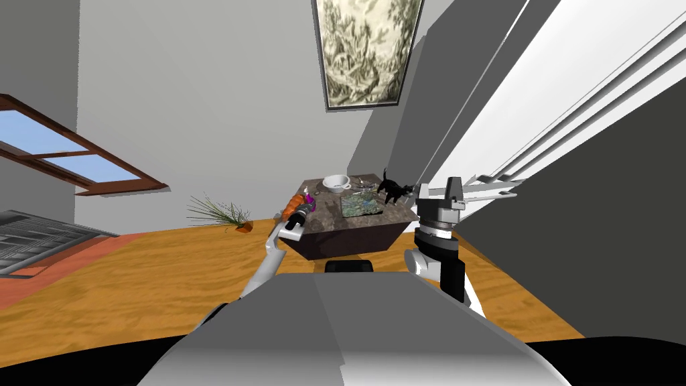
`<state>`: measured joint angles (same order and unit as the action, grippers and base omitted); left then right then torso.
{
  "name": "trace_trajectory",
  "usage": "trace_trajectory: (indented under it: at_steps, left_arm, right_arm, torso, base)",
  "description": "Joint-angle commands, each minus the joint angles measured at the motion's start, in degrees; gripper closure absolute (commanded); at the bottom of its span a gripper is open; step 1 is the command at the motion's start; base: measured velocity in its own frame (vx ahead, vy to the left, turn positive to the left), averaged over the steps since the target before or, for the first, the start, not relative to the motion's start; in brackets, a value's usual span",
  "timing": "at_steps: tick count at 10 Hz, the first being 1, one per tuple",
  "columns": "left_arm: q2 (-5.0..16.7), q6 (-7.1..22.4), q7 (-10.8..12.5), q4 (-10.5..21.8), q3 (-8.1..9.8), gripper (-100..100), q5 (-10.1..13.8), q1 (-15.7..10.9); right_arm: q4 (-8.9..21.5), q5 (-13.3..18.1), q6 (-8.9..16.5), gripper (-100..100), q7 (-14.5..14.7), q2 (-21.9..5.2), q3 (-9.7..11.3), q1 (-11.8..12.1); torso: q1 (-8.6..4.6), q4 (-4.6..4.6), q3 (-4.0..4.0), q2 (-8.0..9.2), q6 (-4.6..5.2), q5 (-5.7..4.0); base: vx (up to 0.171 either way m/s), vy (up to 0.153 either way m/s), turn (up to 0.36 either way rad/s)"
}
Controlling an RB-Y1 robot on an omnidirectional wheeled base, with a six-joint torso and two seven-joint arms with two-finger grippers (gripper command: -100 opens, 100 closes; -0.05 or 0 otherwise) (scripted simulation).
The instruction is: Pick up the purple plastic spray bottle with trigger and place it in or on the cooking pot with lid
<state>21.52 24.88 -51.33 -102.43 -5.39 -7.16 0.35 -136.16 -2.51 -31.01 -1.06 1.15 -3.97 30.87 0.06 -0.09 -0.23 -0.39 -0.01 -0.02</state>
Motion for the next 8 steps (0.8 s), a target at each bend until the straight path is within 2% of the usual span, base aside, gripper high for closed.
trace_trajectory:
  at_steps: [1, 2, 3, 4, 5, 7, 8]
  left_arm:
    - [1.2, 0.4, -2.1, 1.5, -0.72, -100, -1.3, -1.0]
    - [1.7, 0.6, -3.0, 2.2, -1.07, -100, -1.9, -1.5]
    - [1.2, 0.6, -2.3, 1.6, -0.84, -100, -1.6, -1.1]
    - [1.3, 0.6, -2.5, 1.7, -0.89, 0, -1.7, -1.2]
    - [0.7, 0.5, -2.4, 3.3, -0.88, -100, -2.2, -2.7]
    - [0.2, 0.4, -2.2, 4.9, -0.87, -100, -2.7, -4.3]
    - [0.4, 0.6, -2.3, 4.3, -0.89, -100, -2.5, -3.8]
  right_arm:
    - [0.0, 0.0, 0.0, 0, 0.0, 0.0, 0.0, 0.0]
    - [0.0, 0.0, 0.0, 0, 0.0, 0.0, 0.0, 0.0]
    - [0.0, 0.0, 0.0, 0, 0.0, 0.0, 0.0, 0.0]
    - [0.0, 0.0, 0.0, 0, 0.0, 0.0, 0.0, 0.0]
    - [0.0, 0.0, 0.0, 0, 0.0, 0.0, 0.0, 0.0]
    - [0.0, 0.0, 0.0, 0, 0.0, 0.0, 0.0, 0.0]
    - [0.0, 0.0, 0.0, 0, 0.0, 0.0, 0.0, 0.0]
  torso:
    - [0.0, 0.0, 0.0, 0.0, 0.0, 0.0]
    - [-0.01, -0.01, -0.03, -0.06, 0.0, 0.0]
    - [0.01, -0.02, -0.06, -0.11, 0.0, 0.0]
    - [0.02, 0.0, 0.02, 0.06, 0.0, 0.01]
    - [0.02, 0.04, 0.11, 0.2, 0.0, 0.01]
    - [0.08, 0.05, 0.14, 0.25, 0.01, 0.02]
    - [0.09, 0.05, 0.14, 0.25, 0.0, 0.02]
  base:
    - [0.096, -0.01, 0.022]
    - [0.109, -0.003, 0.025]
    - [0.047, 0.001, 0.004]
    - [0.009, 0.0, -0.001]
    - [0.01, 0.013, -0.013]
    - [0.013, 0.022, -0.015]
    - [0.007, 0.009, -0.004]
